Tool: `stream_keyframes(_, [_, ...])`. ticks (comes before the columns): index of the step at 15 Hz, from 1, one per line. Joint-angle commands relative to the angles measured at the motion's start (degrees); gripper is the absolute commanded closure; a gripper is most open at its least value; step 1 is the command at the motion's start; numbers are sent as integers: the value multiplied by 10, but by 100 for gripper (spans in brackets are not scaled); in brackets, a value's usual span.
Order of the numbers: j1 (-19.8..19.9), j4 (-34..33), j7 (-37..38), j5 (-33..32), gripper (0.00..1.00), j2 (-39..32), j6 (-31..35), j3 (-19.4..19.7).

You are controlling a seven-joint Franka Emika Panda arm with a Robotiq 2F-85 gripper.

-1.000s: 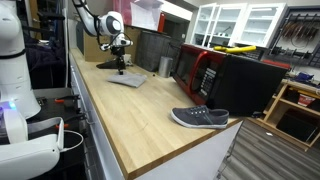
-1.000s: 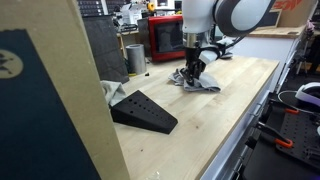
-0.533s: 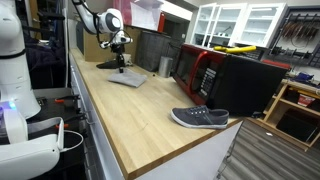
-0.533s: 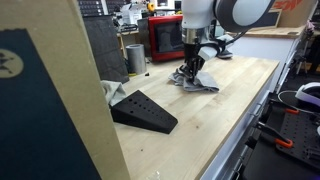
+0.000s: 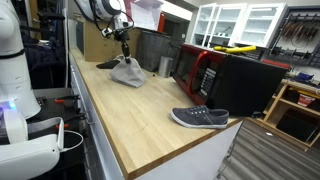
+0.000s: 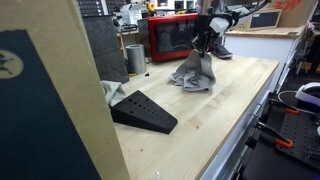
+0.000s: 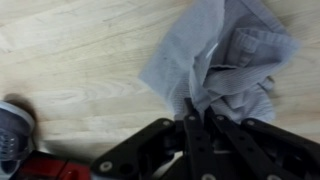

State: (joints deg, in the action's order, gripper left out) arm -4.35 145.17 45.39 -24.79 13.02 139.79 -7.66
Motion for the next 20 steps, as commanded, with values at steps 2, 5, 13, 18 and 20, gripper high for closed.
stream_keyframes(2, [86, 77, 38, -30, 98, 120, -21, 6])
stream_keyframes(5, [149, 108, 57, -44, 98, 165, -20, 10])
stream_keyframes(13, [234, 123, 78, -3, 98, 211, -9, 36])
stream_keyframes(18, [229, 109, 57, 86, 98, 194, 22, 64])
stream_keyframes(20, [238, 103, 58, 86, 98, 195, 33, 61])
